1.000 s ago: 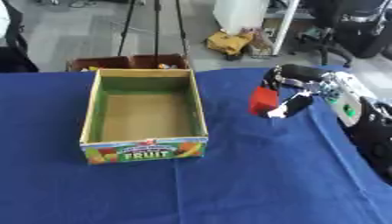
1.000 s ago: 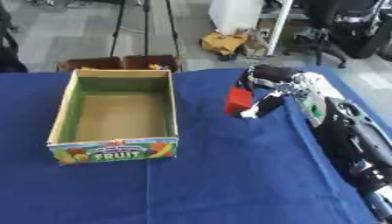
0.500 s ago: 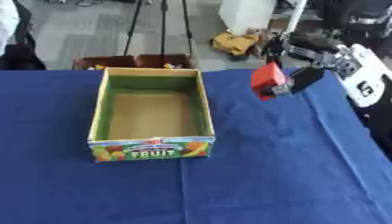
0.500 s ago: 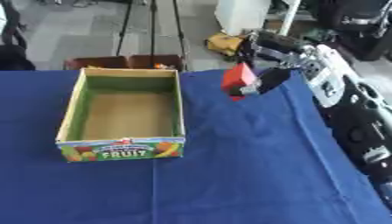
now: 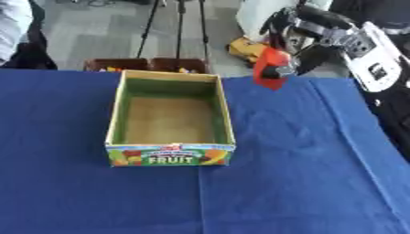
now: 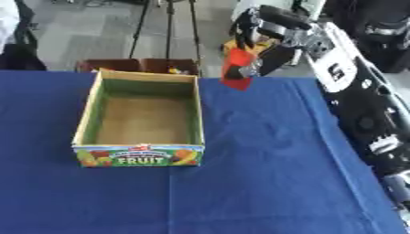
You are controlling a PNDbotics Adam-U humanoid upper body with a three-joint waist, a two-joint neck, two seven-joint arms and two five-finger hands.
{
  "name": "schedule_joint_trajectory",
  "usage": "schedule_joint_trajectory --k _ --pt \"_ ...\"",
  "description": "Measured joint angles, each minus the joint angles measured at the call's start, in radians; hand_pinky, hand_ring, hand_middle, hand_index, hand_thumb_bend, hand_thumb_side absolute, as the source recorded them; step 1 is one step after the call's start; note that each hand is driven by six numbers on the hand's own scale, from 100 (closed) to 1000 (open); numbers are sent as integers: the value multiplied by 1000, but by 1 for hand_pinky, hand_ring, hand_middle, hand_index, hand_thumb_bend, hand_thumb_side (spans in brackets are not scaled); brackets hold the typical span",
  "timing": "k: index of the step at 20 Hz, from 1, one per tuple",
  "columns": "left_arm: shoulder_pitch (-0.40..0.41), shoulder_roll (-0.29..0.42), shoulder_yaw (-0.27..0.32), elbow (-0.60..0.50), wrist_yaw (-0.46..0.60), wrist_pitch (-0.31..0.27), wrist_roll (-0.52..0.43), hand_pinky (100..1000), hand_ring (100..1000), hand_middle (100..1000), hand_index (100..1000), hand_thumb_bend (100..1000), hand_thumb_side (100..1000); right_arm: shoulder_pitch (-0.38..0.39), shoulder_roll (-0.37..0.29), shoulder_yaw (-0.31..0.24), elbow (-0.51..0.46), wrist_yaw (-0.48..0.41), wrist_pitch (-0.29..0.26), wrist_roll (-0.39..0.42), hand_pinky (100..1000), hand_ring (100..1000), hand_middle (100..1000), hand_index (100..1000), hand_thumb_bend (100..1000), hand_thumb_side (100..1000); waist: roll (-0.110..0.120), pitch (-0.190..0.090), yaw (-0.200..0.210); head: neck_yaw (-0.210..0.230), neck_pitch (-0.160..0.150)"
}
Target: Pick up objects on the table and place them in the box.
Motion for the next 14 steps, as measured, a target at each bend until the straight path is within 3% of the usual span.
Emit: schedule_joint_trajectory --k 3,14 --pt "-1 0 -1 0 0 2 -2 755 997 984 888 100 1000 -23 18 3 1 -11 8 8 513 750 254 373 660 572 -3 0 9 -4 -1" --pt "-4 0 -6 0 0 7 -8 754 996 985 887 100 1000 -78 82 1 45 -17 43 50 504 742 218 334 660 504 -16 0 50 -38 -16"
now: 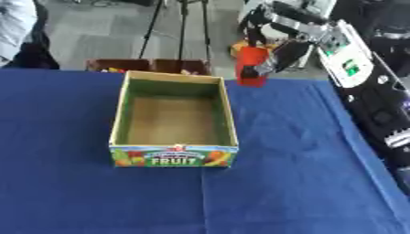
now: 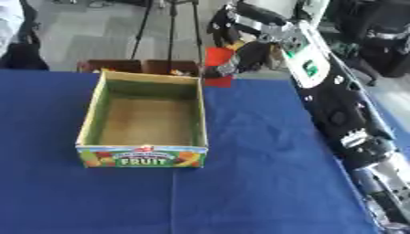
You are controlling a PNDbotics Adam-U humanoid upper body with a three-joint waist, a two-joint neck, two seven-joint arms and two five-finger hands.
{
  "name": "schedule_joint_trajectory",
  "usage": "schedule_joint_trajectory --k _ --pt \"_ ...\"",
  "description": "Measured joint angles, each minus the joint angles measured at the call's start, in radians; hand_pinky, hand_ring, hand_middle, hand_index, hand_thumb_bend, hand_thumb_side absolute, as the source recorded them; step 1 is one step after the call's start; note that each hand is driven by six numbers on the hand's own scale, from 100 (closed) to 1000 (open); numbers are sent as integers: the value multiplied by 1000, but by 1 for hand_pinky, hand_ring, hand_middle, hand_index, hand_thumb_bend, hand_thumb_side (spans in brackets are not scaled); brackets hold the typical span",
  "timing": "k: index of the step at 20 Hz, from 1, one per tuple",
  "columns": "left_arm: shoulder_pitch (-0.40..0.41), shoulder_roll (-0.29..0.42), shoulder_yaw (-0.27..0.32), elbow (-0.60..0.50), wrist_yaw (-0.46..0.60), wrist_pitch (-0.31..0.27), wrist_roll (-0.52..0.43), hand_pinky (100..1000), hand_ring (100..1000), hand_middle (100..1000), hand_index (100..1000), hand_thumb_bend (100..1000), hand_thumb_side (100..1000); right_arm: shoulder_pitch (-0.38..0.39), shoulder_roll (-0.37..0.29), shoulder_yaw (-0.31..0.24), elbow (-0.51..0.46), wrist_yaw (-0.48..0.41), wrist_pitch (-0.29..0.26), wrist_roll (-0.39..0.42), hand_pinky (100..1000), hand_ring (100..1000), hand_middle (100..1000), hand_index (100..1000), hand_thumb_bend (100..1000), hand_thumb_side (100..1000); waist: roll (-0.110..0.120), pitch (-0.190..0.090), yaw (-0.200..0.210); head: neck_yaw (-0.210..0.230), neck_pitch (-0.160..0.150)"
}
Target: Pick up objects on the table and place them in the box.
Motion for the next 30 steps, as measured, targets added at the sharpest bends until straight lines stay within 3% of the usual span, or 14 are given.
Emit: schedule_joint_trajectory --k 14,15,22,30 --pt "-15 -2 0 0 -5 4 -13 751 996 987 887 100 1000 -32 58 -15 37 33 20 44 515 752 207 326 657 422 -20 2 51 -40 -17" --pt "-16 -2 0 0 -6 4 -14 751 996 987 887 100 1000 -37 64 -16 39 36 21 48 517 754 263 325 657 412 -20 4 54 -42 -17" --pt "-23 -11 -6 0 -8 4 -22 751 995 987 887 100 1000 -53 111 -21 54 72 30 79 521 756 265 321 665 380 -22 16 73 -54 -21" --pt "-43 -29 -12 0 -7 0 -36 750 995 988 887 100 1000 -52 153 -28 61 128 33 78 526 760 262 317 687 342 -23 53 111 -81 -41"
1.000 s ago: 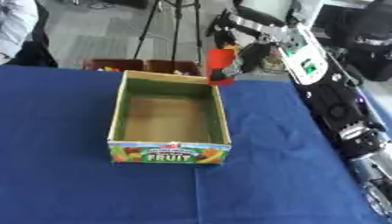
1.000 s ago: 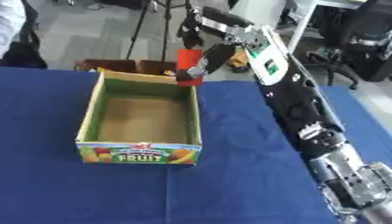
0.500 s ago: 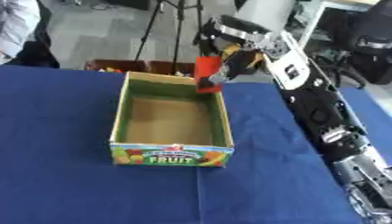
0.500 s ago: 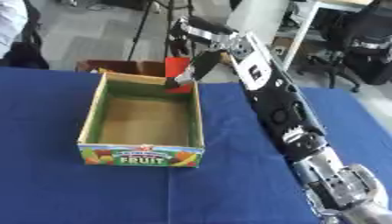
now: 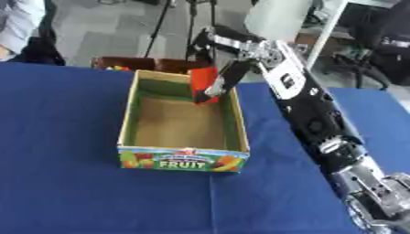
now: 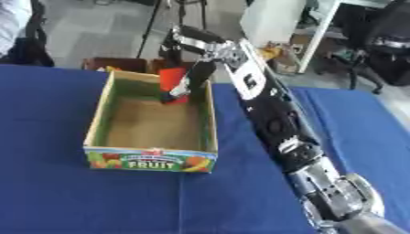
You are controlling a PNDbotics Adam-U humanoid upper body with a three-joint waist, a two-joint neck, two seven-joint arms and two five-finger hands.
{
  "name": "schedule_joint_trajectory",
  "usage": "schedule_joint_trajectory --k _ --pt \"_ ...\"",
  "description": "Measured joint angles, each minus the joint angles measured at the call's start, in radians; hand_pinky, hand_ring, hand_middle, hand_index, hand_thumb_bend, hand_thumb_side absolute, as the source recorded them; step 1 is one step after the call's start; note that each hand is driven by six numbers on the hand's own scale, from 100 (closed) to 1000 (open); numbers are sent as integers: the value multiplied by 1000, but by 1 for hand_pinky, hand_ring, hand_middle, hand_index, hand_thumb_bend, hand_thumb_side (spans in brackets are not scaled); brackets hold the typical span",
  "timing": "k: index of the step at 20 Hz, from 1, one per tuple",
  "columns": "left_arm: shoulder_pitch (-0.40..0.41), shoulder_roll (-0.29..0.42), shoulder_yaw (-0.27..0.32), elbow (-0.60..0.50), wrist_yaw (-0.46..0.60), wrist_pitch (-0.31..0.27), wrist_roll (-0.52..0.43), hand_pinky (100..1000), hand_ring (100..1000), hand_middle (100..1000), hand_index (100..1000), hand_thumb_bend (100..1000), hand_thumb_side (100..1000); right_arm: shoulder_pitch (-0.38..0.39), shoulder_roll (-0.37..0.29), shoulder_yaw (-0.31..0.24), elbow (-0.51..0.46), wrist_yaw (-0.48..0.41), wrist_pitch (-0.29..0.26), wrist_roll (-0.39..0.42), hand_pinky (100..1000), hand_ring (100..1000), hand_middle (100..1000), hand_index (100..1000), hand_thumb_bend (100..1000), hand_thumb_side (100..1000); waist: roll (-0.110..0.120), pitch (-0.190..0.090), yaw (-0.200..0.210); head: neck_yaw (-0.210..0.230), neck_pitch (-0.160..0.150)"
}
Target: Pick up objects on the table and place them in the box.
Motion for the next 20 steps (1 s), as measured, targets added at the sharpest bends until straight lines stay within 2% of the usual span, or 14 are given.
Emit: schedule_joint_trajectory --k 1,2,3,7,16,19,20 --pt "-2 0 0 0 0 -2 -2 750 995 988 887 100 1000 1 5 -2 0 11 1 -1 527 760 261 317 687 340 0 4 4 -7 -5" --pt "-4 -1 0 0 0 -4 -4 751 996 988 887 100 1000 1 11 -5 1 22 1 -2 527 760 261 317 698 299 0 8 7 -15 -9" --pt "-7 -5 0 0 0 -5 -5 751 996 988 887 100 1000 2 15 -6 2 33 2 -3 527 761 261 317 678 332 0 12 10 -22 -15" --pt "-16 -10 0 0 3 -11 -11 751 995 988 887 100 1000 13 39 -11 27 93 4 -17 528 762 261 318 666 308 0 29 22 -46 -35" --pt "-18 -18 -1 0 6 -20 -18 751 995 989 887 100 1000 21 78 -13 98 199 -15 -71 541 775 272 332 669 289 0 39 30 -76 -60" --pt "-18 -18 -1 0 6 -21 -19 752 996 989 887 100 1000 21 79 -17 106 217 -29 -87 581 828 353 410 775 313 0 39 30 -79 -63" --pt "-18 -18 -1 0 6 -21 -19 752 996 989 887 100 1000 21 79 -17 109 224 -35 -90 613 863 399 458 860 302 0 39 30 -80 -63"
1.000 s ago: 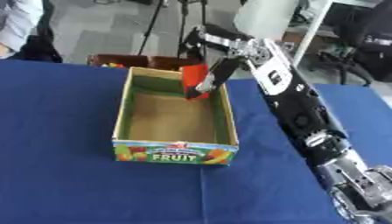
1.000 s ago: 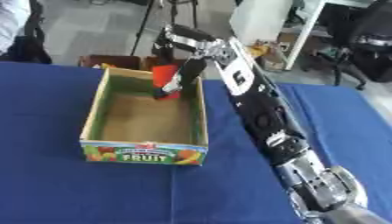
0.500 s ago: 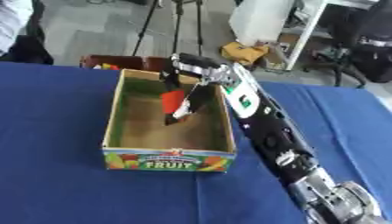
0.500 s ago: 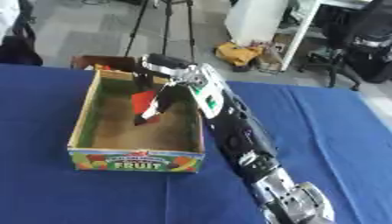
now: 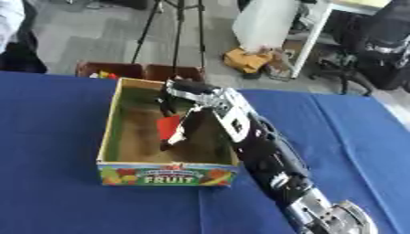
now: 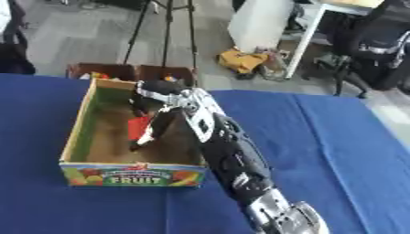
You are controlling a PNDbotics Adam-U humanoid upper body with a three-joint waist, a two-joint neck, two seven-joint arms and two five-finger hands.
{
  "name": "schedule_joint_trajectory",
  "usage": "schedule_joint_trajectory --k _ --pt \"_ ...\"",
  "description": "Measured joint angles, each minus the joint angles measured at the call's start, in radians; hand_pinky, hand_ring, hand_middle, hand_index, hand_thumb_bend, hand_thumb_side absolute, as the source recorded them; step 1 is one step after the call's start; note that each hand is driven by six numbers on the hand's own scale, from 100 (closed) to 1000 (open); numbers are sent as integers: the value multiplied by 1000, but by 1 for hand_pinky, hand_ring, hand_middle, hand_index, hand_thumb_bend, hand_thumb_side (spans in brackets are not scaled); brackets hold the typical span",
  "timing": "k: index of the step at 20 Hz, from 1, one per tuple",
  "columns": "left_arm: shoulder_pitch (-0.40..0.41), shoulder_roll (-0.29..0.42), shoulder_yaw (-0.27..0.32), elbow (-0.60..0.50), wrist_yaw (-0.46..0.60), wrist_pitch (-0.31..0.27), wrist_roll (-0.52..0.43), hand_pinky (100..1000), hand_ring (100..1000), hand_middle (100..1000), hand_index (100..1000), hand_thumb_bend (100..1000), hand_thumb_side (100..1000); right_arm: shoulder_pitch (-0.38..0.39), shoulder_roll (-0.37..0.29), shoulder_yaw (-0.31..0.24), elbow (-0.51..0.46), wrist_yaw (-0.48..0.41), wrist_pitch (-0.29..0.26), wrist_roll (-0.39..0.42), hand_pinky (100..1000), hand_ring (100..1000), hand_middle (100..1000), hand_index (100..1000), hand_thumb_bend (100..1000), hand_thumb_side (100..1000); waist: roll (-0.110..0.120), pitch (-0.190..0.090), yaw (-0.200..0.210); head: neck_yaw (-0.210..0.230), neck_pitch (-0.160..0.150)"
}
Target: Pick up objects on the table and place them in the box.
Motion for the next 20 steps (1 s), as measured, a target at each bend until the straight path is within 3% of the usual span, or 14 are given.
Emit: schedule_joint_trajectory --k 5,9,20 --pt "0 0 0 0 0 -1 1 753 996 989 887 100 1000 5 2 6 2 42 -47 10 778 1000 640 746 995 371 0 0 0 -3 0" --pt "0 0 0 0 0 0 2 753 996 989 888 100 1000 9 3 12 -3 62 -81 17 837 1000 764 832 1000 444 0 0 -3 -2 -1" --pt "0 0 0 0 2 2 5 755 996 988 888 100 1000 3 -12 11 -90 42 -96 -83 812 1000 821 880 1000 614 0 -1 -13 8 -2"
